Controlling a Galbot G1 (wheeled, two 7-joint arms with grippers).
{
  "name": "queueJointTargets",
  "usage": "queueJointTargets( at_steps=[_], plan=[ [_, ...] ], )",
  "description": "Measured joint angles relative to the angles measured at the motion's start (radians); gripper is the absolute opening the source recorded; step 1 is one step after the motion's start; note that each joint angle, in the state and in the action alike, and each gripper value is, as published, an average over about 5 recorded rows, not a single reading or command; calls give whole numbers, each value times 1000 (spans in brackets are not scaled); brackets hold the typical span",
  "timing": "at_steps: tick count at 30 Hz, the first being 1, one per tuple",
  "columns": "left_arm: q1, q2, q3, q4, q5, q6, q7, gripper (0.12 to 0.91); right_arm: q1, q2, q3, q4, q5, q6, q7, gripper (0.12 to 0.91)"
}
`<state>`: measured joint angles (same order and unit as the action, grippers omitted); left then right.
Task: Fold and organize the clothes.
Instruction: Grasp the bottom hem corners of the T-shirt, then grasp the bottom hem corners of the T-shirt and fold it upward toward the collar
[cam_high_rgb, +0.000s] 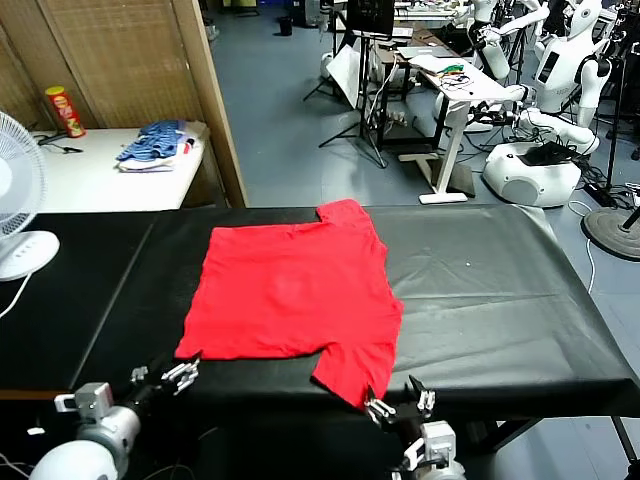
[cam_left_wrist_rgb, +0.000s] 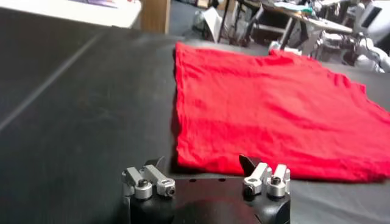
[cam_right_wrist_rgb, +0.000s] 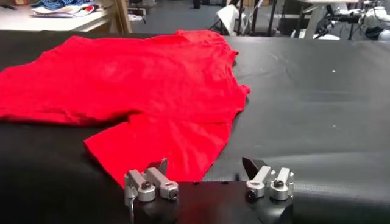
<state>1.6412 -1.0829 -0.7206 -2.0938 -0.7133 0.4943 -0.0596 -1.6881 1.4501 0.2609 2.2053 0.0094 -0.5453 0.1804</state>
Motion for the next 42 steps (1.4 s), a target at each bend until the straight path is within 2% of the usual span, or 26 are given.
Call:
queueJointTargets(
  at_steps=[2, 5, 7, 11, 16, 19, 23, 28, 34, 38, 42],
  plan=[
    [-2, 0, 3, 3, 1, -1, -1, 798, 0, 2, -2, -3, -3, 1, 1, 597],
    [-9, -1, 9, 12, 5, -5, -3, 773, -1, 9, -5, -11, -9, 3, 4, 431],
    [-11, -3, 13, 21, 7, -11, -4, 705, -2, 13, -6, -16, -10, 4, 6, 331],
    [-10, -8, 17, 37, 15, -31, -4, 492, -8, 21, -4, -17, -9, 5, 20, 154],
    [-8, -10, 26, 38, 17, -45, -4, 208, -31, 23, 12, 7, 1, -8, 31, 123],
    [-2, -10, 31, 28, 18, -46, -7, 127, -62, 16, 30, 43, 17, -21, 30, 122],
    [23, -9, 23, -6, 21, -38, -25, 125, -98, -8, 62, 101, 54, -5, 15, 122],
    [90, 3, -6, -86, 21, -39, -35, 125, -64, -47, 112, 102, 120, 81, -28, 122],
    [79, -19, 7, -127, 57, -81, -38, 125, 82, -86, 128, -17, 157, 196, -75, 122],
    [16, -42, 37, -113, 97, -100, -39, 125, 198, -101, 125, -107, 143, 232, -108, 122],
    [-59, -66, 61, -76, 132, -103, -50, 125, 303, -109, 120, -191, 135, 260, -120, 122]
  ],
)
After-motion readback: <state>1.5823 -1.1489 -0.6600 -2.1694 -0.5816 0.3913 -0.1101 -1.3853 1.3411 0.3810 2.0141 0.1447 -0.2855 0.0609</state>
